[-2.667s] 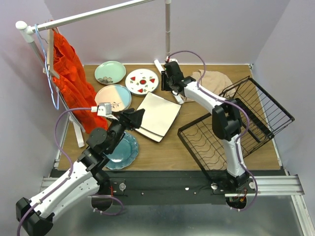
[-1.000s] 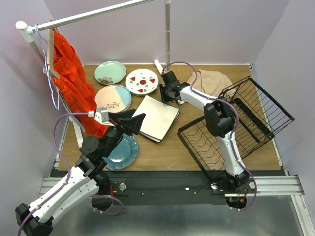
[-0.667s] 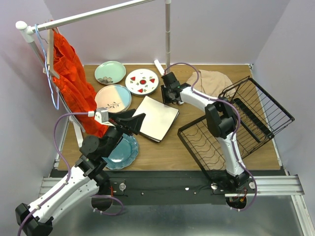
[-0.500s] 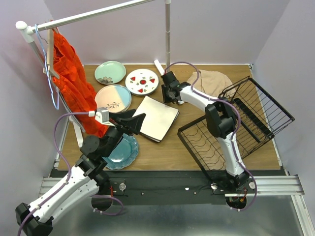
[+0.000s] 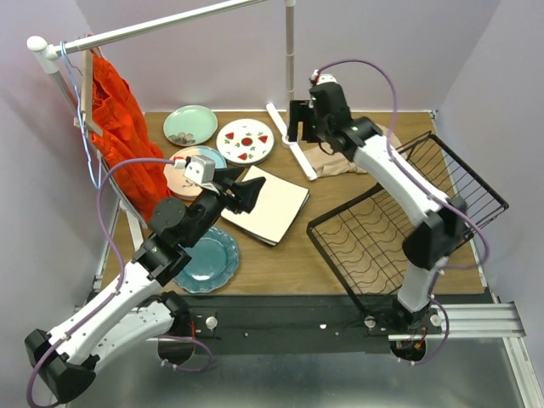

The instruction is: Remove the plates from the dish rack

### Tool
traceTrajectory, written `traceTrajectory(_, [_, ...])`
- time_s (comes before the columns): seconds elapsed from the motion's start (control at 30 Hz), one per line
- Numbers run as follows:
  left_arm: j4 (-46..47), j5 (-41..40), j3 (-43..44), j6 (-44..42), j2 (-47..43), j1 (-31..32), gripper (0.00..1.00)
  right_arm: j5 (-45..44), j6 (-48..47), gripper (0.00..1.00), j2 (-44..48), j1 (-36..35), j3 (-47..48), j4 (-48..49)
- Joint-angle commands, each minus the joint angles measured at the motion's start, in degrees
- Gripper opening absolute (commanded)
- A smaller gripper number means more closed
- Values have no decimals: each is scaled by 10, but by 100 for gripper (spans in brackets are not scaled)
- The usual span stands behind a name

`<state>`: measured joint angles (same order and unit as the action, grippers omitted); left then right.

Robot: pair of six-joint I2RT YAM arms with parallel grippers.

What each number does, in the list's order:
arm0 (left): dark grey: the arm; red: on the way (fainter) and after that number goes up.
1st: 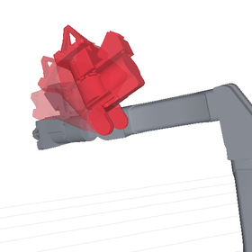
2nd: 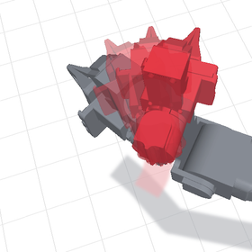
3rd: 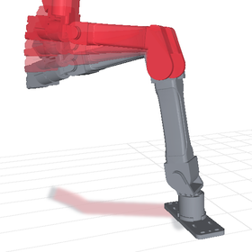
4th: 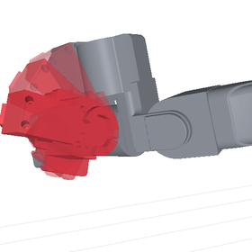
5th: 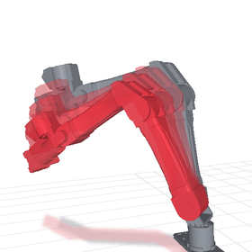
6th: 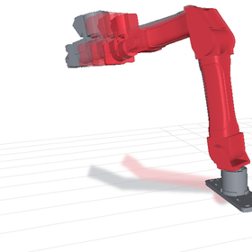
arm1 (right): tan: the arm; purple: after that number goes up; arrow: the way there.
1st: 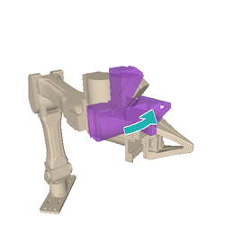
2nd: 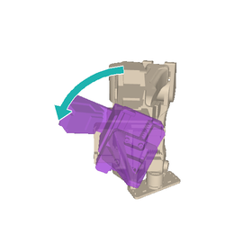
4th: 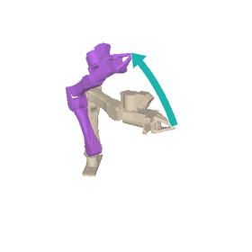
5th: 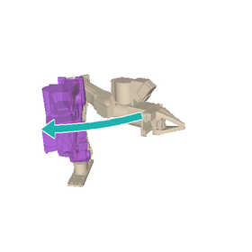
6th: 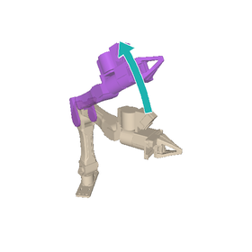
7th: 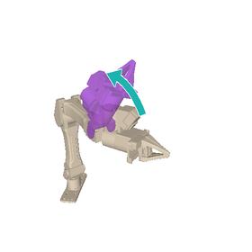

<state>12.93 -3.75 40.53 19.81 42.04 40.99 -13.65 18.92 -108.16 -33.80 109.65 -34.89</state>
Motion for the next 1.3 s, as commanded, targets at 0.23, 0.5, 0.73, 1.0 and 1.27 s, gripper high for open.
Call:
traceTrajectory(0.23, [-77,71,89,-58,-45,1,75,99,77,100,372,-5,-267,69])
traceTrajectory(0.5, [-49,95,63,-25,-106,1,75,70,83,100,516,-5,-375,97])
traceTrajectory(0.73, [-12,112,33,-10,-126,1,75,58,73,100,538,-5,-380,98])
traceTrajectory(1.0, [0,114,28,-4,-133,1,75,57,72,100,547,-6,-380,105])
traceTrajectory(1.27, [3,119,29,-2,-140,1,75,49,77,100,545,-5,-388,107])
